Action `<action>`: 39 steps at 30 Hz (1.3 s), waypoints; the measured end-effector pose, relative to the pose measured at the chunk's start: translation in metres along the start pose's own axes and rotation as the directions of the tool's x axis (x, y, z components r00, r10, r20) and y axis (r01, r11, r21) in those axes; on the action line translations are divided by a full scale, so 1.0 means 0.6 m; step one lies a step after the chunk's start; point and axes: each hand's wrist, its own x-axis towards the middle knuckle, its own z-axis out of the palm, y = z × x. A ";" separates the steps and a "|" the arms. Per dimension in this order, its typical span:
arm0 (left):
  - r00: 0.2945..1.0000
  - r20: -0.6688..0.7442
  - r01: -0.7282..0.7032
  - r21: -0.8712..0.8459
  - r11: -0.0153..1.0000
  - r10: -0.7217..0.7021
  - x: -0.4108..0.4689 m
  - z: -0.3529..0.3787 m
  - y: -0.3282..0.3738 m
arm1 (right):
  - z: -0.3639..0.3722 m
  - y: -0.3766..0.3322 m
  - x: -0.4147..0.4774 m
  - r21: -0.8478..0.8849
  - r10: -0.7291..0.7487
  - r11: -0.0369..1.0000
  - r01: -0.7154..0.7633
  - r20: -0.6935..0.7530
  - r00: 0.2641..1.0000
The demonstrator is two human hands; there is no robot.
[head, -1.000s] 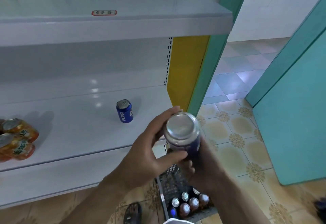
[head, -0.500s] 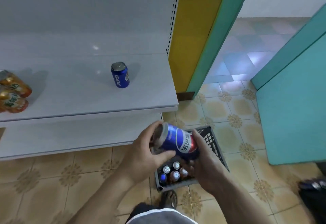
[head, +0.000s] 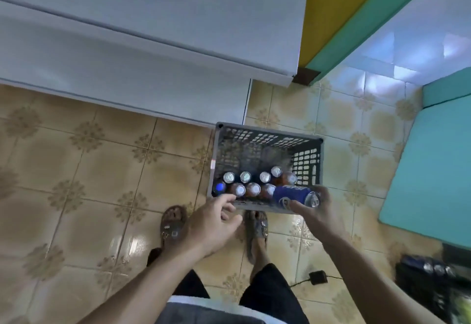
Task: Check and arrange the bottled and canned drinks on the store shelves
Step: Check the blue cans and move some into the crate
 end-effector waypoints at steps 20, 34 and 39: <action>0.951 -0.256 0.162 -0.070 0.984 -0.174 0.453 0.307 -0.215 | 0.430 0.157 0.652 -0.642 -0.356 0.620 0.451 0.282 0.891; 0.958 -0.241 0.164 0.023 0.986 -0.154 0.376 0.260 -0.198 | 0.381 0.114 0.597 -0.707 -0.261 0.596 0.382 0.279 0.924; 0.944 -0.264 0.184 -0.071 0.980 -0.196 0.228 0.146 -0.127 | 0.271 -0.005 0.424 -0.698 -0.271 0.561 0.445 0.353 0.896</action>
